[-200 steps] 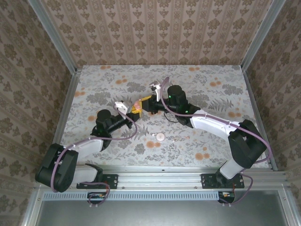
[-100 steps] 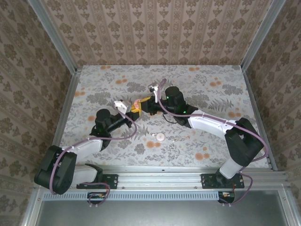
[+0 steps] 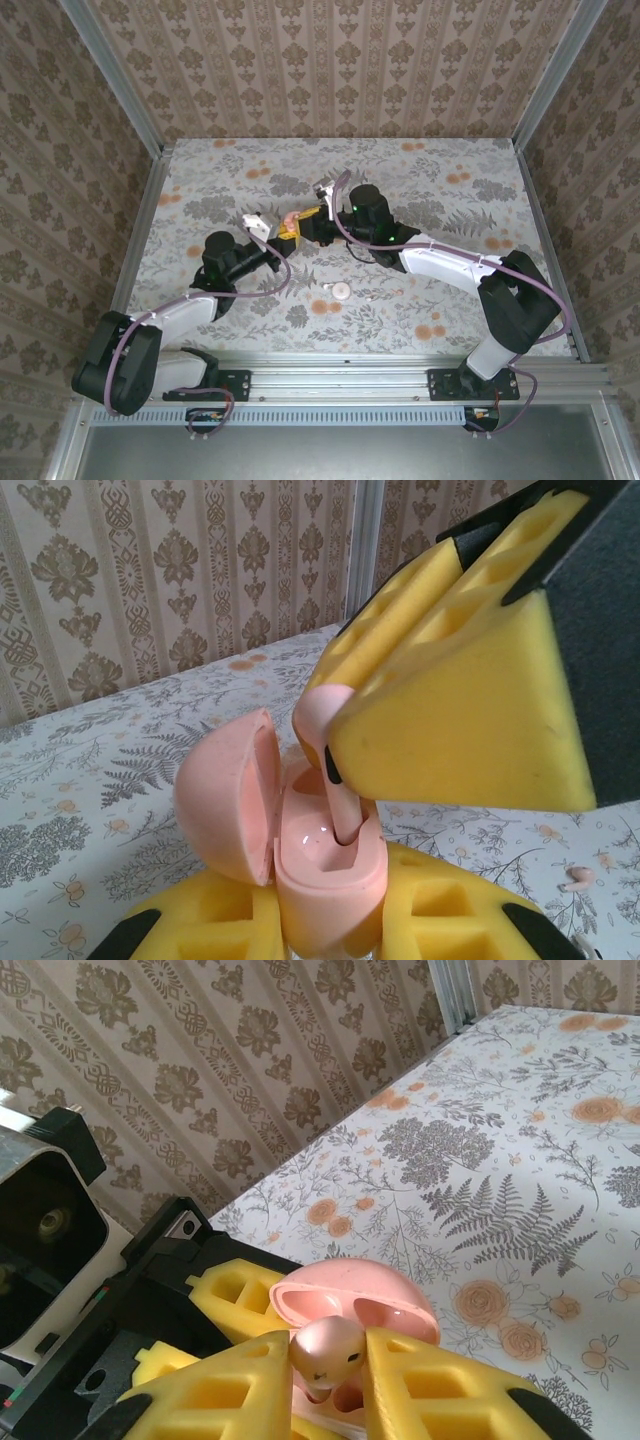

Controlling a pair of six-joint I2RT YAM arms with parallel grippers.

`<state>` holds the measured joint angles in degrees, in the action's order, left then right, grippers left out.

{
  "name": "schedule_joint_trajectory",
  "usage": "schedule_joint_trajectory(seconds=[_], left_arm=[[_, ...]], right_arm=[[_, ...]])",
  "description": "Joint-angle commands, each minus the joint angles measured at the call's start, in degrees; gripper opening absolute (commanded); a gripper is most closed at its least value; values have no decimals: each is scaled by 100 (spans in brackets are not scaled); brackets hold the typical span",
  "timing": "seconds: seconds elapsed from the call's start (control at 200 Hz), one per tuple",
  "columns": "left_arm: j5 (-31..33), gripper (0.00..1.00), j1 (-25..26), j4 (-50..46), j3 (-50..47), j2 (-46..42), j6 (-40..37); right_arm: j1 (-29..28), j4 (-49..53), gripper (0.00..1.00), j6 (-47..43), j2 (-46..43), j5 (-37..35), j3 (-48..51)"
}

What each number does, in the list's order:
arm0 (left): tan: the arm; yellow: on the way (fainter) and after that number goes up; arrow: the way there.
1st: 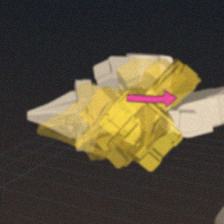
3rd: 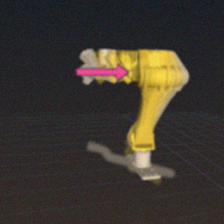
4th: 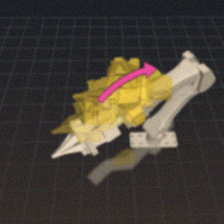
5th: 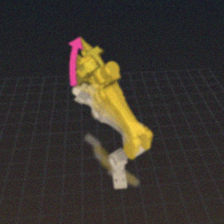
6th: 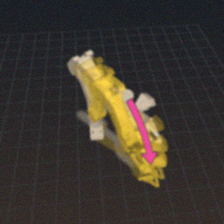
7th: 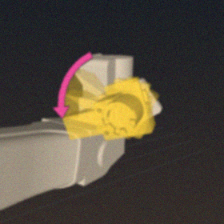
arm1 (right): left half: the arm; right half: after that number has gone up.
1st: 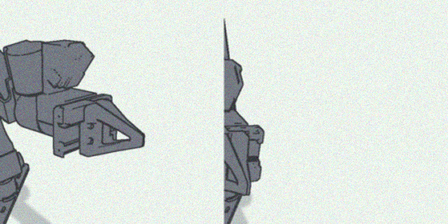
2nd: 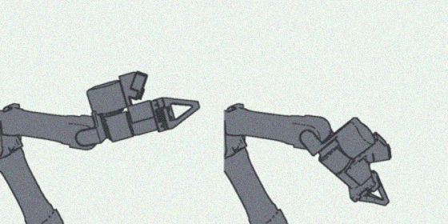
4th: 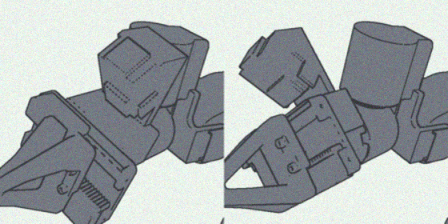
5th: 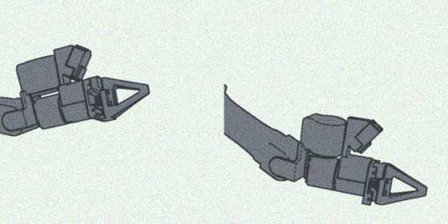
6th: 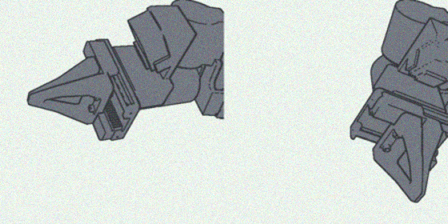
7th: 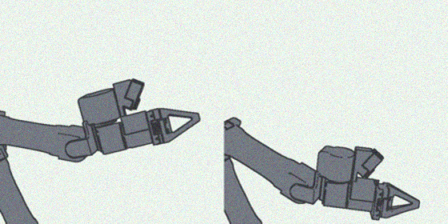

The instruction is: Insert the wireless bluetooth earbuds into the charging case

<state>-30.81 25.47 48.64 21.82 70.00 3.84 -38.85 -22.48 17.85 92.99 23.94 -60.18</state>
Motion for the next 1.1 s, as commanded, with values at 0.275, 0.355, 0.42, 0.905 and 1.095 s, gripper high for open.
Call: schedule_joint_trajectory(seconds=[0.275, 0.355, 0.42, 0.905, 1.095], left_arm=[[-22, 13, 19, 164, 138, -214, -52], [-10, 13, 22, 129, 138, -223, -82], [-2, 13, 26, 101, 138, -232, -101], [46, 13, 20, -242, 70, -398, -426], [-30, 13, 19, -428, 84, -408, -625]], right_arm=[[-6, 146, 40, -92, -326, -232, 81], [1, 147, 43, -94, -470, -234, 112], [1, 219, 44, -95, -597, -241, 112], [-4, 2685, 41, 1966, -1099, 7, -678], [-108, 2388, 39, 2975, -957, 224, -673]])
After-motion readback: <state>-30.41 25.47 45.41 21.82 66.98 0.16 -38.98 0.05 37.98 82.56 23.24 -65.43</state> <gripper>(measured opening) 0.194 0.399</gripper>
